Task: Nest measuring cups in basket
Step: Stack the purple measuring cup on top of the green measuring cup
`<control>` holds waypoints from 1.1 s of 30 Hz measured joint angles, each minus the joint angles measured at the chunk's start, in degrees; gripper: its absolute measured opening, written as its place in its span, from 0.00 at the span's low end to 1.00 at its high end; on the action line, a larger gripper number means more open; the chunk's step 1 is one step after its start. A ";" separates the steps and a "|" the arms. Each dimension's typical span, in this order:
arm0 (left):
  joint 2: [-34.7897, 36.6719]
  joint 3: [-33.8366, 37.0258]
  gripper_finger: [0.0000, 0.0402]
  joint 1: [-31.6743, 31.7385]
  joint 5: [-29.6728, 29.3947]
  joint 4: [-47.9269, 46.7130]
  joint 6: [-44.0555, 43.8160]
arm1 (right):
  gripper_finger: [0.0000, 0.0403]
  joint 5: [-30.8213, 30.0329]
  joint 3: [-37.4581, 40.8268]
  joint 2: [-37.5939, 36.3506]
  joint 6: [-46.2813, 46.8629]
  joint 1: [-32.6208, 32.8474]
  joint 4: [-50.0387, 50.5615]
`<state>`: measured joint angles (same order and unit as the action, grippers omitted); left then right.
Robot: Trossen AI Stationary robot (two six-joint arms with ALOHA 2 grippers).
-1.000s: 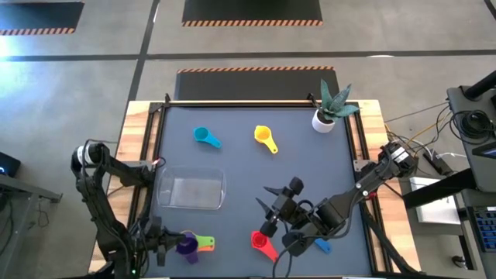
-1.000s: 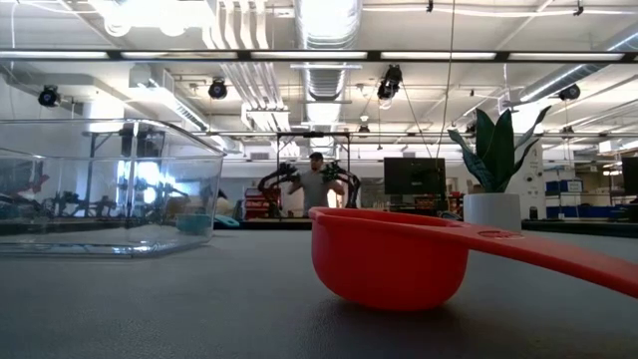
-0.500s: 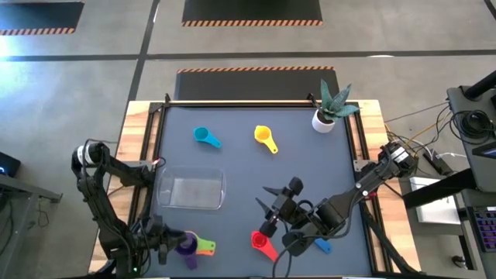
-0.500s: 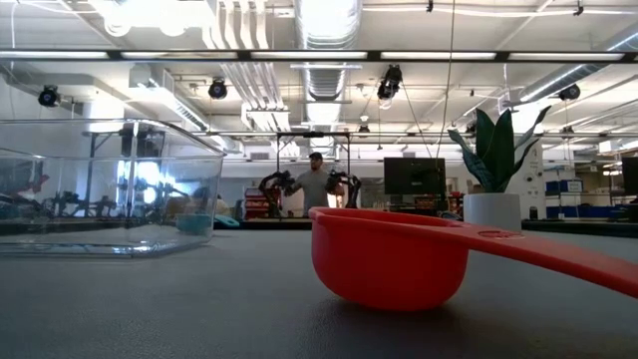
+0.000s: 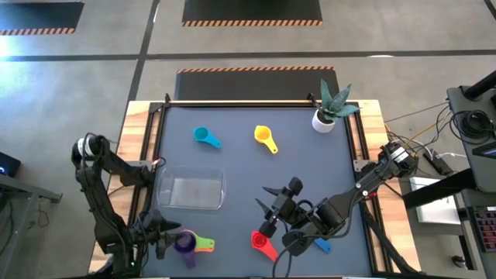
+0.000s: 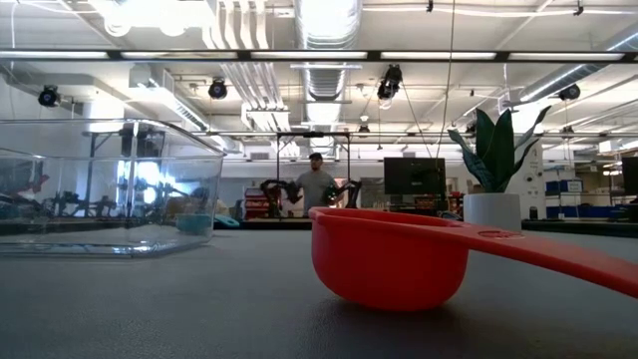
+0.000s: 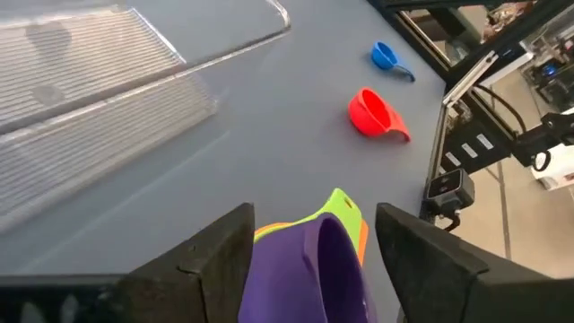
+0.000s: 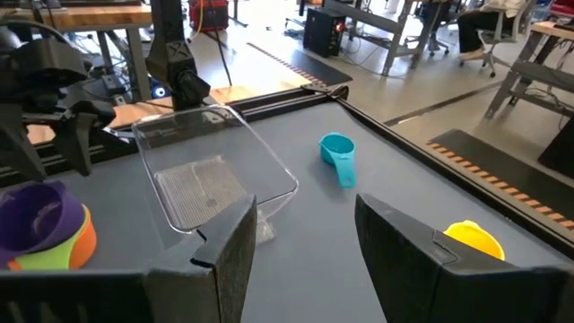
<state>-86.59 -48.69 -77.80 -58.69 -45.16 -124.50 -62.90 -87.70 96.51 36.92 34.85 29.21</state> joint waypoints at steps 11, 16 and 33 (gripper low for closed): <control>6.12 -7.20 0.54 0.10 -1.25 -0.32 27.54 | 0.44 0.17 0.00 0.00 -0.01 0.00 -0.07; 1.31 -13.57 0.45 1.21 -2.23 0.18 42.88 | 0.44 0.38 0.00 0.00 -0.40 0.00 0.00; -11.41 -7.11 0.00 1.63 -8.86 -2.04 23.74 | 0.44 1.87 0.19 0.02 -0.86 0.00 0.00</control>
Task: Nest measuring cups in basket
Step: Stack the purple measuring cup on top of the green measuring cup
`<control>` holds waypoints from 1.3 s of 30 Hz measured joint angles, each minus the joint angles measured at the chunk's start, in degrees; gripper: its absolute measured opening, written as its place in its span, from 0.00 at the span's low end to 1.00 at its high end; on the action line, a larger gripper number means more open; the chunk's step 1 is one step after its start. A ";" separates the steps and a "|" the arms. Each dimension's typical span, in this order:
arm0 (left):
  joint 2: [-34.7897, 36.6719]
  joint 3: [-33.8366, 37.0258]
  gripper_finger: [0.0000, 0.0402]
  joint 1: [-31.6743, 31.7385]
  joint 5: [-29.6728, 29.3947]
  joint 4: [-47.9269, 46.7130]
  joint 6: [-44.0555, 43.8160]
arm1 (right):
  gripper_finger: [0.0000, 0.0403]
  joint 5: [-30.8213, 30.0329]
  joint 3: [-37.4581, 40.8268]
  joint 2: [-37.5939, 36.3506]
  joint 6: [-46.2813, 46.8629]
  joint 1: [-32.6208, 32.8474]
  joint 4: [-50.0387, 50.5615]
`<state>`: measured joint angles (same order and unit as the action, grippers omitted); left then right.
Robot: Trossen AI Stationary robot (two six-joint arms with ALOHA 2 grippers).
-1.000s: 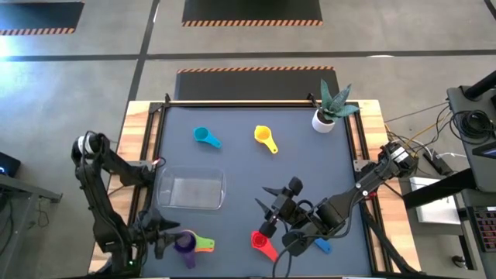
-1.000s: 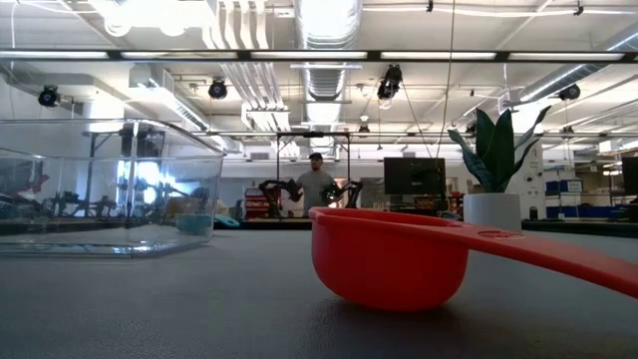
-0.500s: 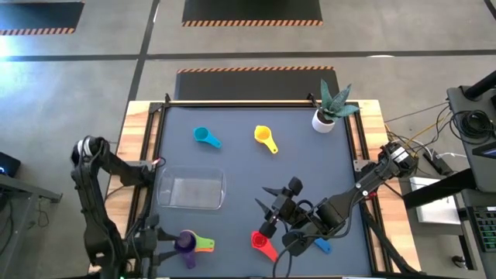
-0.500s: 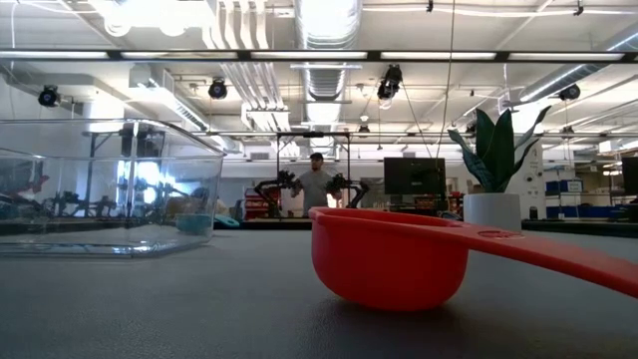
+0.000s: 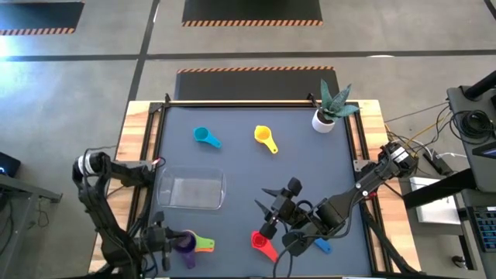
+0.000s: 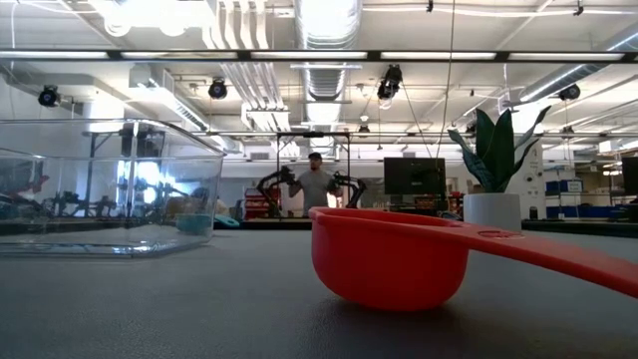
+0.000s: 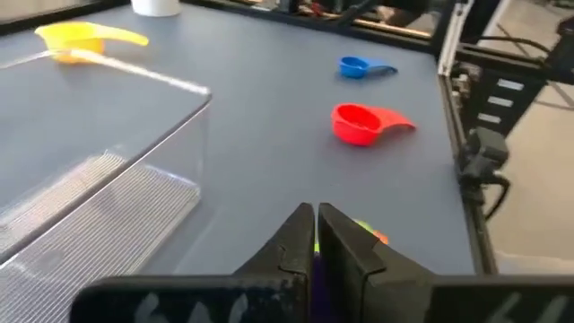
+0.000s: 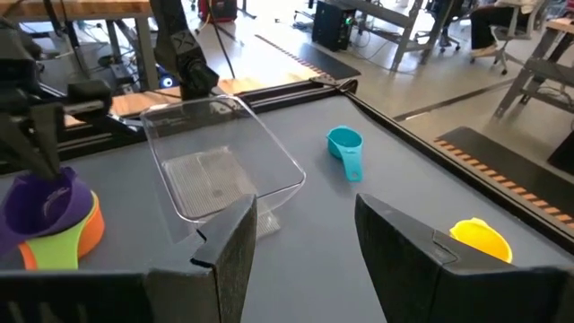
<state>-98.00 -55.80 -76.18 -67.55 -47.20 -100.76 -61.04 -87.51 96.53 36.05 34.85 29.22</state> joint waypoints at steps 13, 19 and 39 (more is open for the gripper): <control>0.16 3.97 0.00 0.09 4.11 2.70 -4.62 | 0.44 0.00 0.48 0.00 -0.04 0.02 0.02; 0.71 -5.84 0.00 -0.29 8.16 2.78 18.18 | 0.44 0.00 0.48 0.00 -0.04 0.02 0.02; -13.39 -22.54 0.00 6.70 40.94 2.98 34.31 | 0.44 -0.02 0.48 0.00 -0.21 0.00 -0.18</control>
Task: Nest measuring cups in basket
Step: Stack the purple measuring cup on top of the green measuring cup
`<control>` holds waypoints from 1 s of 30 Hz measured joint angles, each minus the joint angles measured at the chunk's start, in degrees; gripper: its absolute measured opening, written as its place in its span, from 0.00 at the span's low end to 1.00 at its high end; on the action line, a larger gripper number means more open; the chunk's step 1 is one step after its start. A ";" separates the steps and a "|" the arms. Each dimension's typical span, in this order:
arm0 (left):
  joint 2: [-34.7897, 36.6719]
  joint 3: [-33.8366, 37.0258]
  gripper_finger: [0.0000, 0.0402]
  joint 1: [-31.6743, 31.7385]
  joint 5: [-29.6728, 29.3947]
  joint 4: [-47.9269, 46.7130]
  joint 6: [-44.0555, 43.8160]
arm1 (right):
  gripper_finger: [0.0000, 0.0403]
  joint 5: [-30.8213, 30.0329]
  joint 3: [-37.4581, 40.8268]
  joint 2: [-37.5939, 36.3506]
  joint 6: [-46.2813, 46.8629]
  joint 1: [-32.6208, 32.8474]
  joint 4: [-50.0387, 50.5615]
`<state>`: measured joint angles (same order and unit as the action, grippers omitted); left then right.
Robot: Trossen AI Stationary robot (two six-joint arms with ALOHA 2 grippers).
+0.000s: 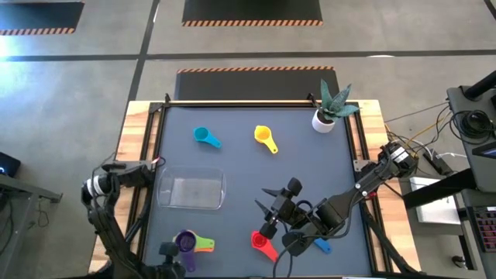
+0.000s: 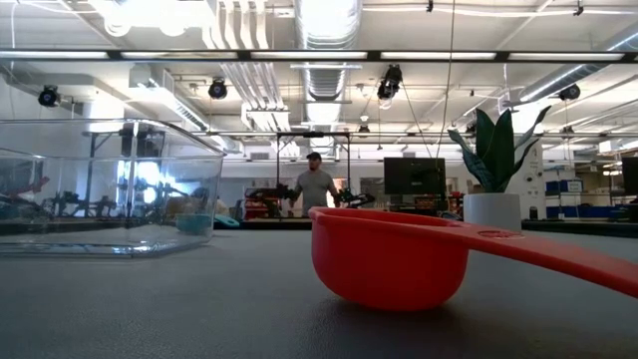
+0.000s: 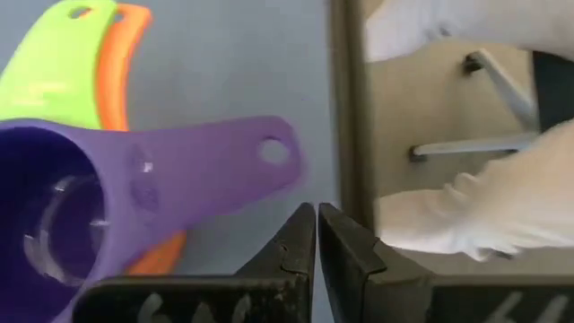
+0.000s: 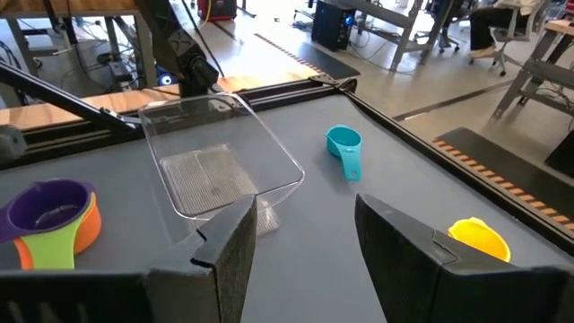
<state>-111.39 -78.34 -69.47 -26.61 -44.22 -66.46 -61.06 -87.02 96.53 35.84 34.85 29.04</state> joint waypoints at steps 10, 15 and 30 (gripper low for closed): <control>0.04 1.55 0.00 5.66 3.21 -1.25 4.48 | 0.44 0.00 0.27 0.00 -0.49 0.00 0.03; 0.31 1.55 0.00 8.04 1.56 -2.32 5.88 | 0.44 0.00 1.17 0.00 -0.42 0.00 0.00; 2.87 -0.50 0.00 7.14 -2.34 -2.75 4.60 | 0.34 20.51 3.96 6.27 -20.68 -0.36 -20.78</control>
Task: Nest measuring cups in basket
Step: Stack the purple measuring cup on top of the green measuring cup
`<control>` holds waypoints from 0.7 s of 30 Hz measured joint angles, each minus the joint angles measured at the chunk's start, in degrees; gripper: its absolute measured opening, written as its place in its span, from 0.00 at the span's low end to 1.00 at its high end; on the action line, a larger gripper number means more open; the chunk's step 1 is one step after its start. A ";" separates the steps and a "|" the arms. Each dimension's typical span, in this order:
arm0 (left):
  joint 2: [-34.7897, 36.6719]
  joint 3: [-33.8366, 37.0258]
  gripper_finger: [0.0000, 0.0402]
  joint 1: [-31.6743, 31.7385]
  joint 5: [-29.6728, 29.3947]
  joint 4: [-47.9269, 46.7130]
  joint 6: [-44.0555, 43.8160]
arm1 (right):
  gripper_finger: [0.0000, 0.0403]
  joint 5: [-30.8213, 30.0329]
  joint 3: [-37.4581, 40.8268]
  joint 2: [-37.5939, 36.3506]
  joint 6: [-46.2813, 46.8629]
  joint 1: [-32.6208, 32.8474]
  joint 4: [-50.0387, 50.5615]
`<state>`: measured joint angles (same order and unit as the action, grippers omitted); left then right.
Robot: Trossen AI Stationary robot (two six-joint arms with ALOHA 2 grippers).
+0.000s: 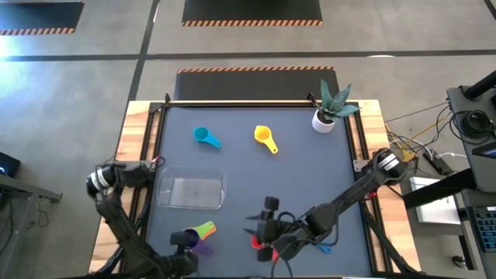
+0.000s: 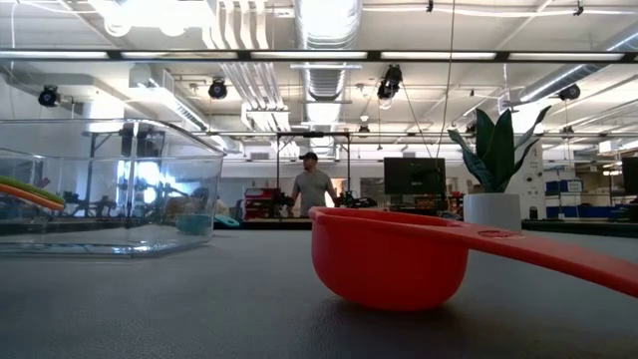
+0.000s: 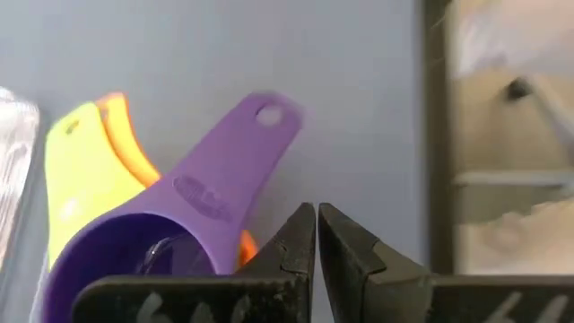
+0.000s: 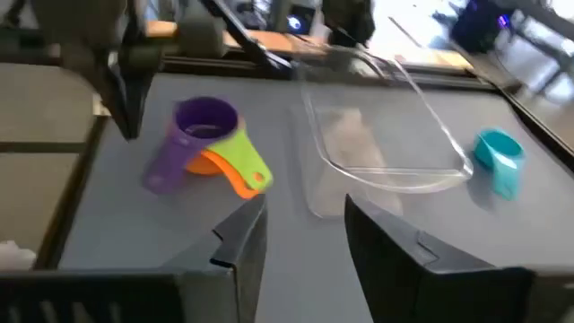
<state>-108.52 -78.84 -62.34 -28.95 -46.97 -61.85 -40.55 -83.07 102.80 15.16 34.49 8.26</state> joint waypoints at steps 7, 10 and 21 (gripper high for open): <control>2.59 -1.73 0.02 -3.40 -5.42 -8.07 -9.37 | 0.24 0.15 -2.19 3.98 -2.65 -1.29 -1.43; 2.47 -0.99 0.09 -3.41 -3.53 -9.64 -12.20 | 0.22 0.15 -2.36 4.00 -2.10 -2.01 -1.36; 1.63 -0.17 0.64 -2.51 -1.15 -10.12 -11.86 | 0.20 0.25 -2.75 3.64 -1.67 -2.65 -1.30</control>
<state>-106.89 -79.01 -64.84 -30.09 -57.09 -73.71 -40.30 -85.82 106.43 13.49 31.83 6.96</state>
